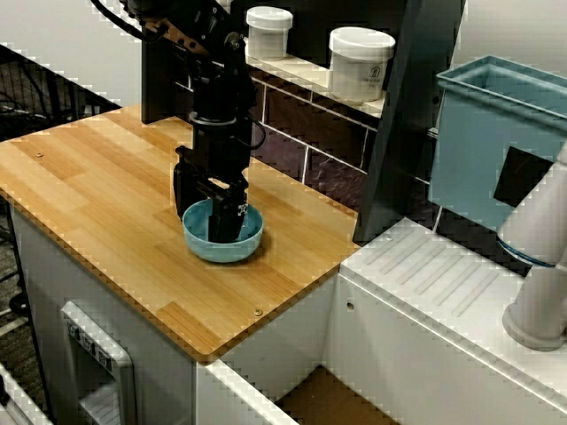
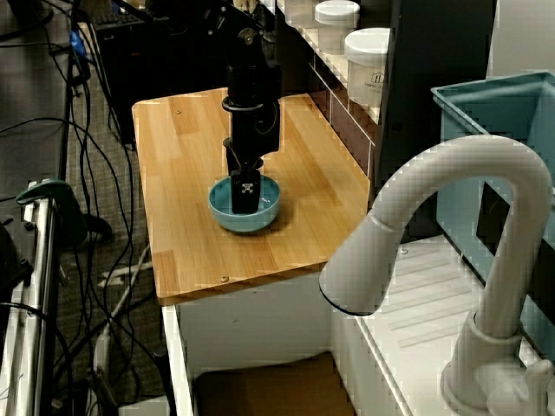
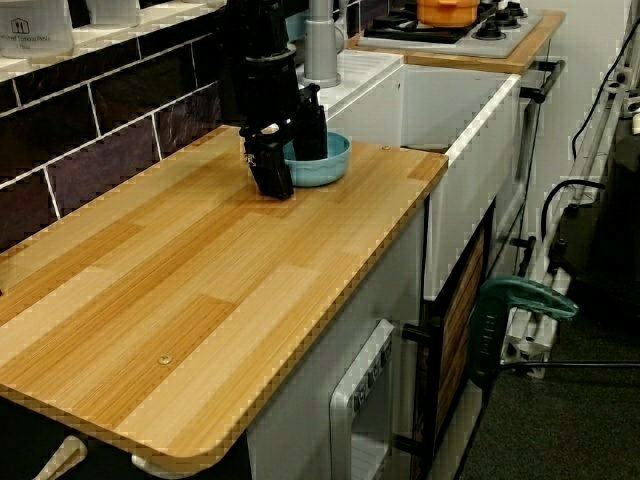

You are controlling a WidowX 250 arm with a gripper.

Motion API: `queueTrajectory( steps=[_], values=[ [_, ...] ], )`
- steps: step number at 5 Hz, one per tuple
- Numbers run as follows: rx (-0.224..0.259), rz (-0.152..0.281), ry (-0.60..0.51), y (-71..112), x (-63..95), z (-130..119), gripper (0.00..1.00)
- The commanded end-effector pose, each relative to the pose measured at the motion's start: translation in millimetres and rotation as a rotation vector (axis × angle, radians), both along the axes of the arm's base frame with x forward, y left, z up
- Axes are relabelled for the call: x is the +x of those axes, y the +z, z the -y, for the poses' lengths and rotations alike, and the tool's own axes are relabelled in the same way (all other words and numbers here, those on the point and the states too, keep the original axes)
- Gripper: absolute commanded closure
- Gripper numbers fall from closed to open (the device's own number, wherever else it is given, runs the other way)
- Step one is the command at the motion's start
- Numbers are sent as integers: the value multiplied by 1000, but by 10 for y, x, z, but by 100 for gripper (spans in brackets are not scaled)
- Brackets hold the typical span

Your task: Push into sink

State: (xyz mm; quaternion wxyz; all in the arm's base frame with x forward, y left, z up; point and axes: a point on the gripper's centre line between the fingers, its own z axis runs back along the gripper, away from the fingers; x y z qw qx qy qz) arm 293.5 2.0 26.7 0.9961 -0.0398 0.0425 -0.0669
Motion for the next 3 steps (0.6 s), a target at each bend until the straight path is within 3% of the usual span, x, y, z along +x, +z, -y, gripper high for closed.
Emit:
queueTrajectory(
  steps=[1, 3],
  values=[
    [0, 39, 5, 178, 142, 479, 0],
    [11, 60, 0, 212, 171, 919, 0]
  ],
)
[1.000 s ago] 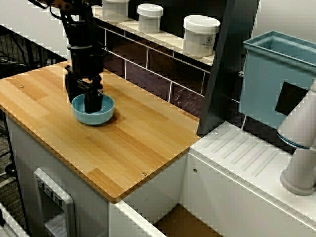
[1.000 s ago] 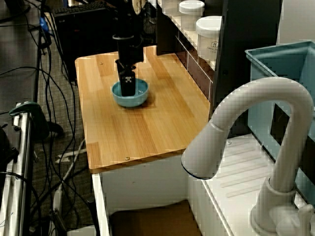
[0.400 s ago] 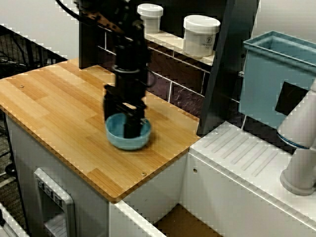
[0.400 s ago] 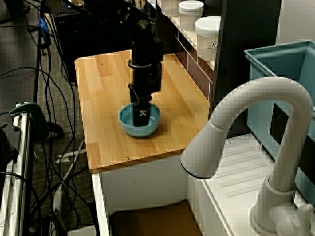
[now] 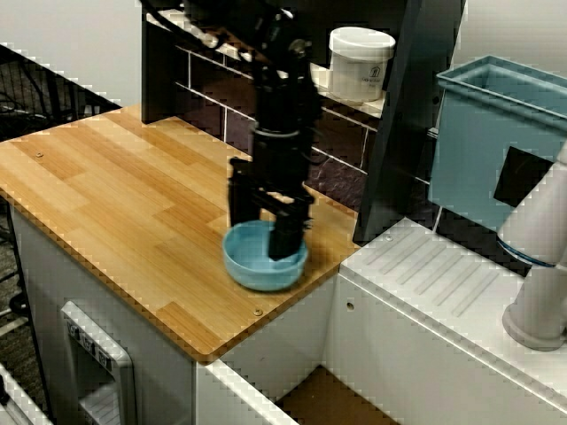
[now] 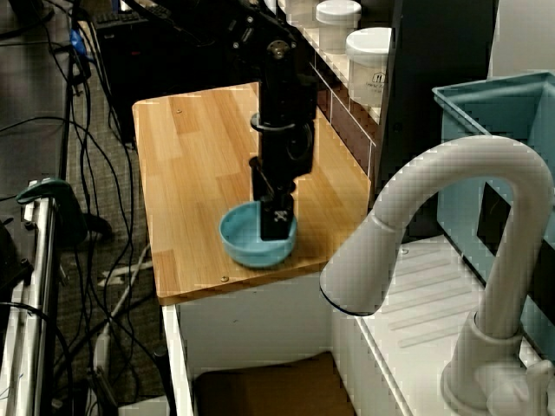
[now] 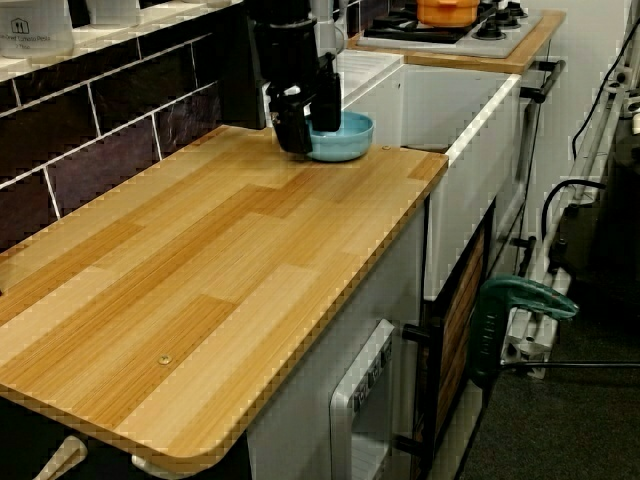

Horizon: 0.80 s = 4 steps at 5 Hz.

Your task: Push into sink

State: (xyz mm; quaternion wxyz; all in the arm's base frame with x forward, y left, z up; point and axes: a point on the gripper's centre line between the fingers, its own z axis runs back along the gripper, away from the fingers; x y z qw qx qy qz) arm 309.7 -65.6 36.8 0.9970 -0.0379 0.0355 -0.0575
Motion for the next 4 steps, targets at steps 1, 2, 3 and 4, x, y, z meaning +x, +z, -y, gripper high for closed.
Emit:
queueTrajectory(
  steps=[1, 2, 3, 4],
  values=[
    [32, 50, -34, 75, -86, 496, 0],
    [50, 30, -56, 25, -157, 721, 0],
    [21, -21, -93, 6, -215, 861, 0],
    [19, -27, -101, 6, -255, 879, 0]
  ],
)
